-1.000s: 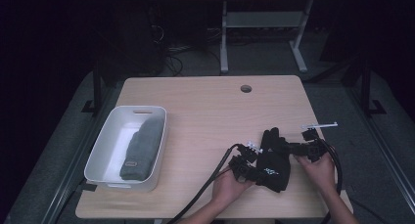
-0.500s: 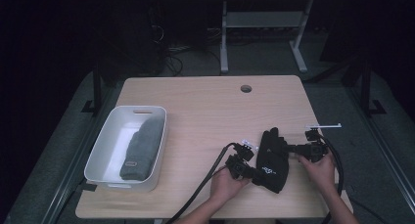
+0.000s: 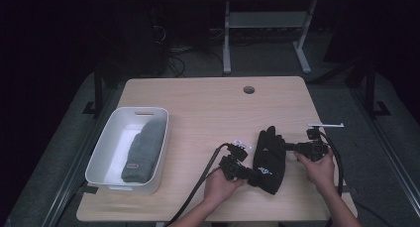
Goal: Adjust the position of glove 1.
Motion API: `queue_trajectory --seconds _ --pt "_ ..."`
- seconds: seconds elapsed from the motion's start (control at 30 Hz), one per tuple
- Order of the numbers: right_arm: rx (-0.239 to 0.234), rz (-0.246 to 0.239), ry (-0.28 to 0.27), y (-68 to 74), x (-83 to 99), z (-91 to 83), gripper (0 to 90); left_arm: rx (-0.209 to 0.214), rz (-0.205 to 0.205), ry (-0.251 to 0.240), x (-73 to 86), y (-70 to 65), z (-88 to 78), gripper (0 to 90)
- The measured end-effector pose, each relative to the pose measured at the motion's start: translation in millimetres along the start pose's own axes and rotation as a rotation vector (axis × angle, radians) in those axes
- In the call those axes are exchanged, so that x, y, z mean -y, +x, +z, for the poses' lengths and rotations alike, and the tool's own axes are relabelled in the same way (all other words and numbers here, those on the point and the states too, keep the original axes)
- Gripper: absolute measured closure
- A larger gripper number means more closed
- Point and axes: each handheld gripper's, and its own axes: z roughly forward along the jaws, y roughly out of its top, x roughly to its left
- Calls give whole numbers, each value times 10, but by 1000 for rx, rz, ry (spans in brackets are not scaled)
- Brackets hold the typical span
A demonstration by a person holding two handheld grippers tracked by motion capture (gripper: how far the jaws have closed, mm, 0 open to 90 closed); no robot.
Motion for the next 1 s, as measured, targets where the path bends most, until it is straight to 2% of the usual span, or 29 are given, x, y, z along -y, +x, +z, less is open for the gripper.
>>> queue_trajectory --seconds 0.2,0.53,1.0 --pt "-31 23 -15 23 -14 -10 747 3 1 -8 6 15 -55 801" --pt "-43 -13 -21 182 -132 -39 747 6 7 -33 4 15 -154 802" --pt "-101 5 -33 310 -204 -4 747 20 -1 -69 46 35 -365 802"
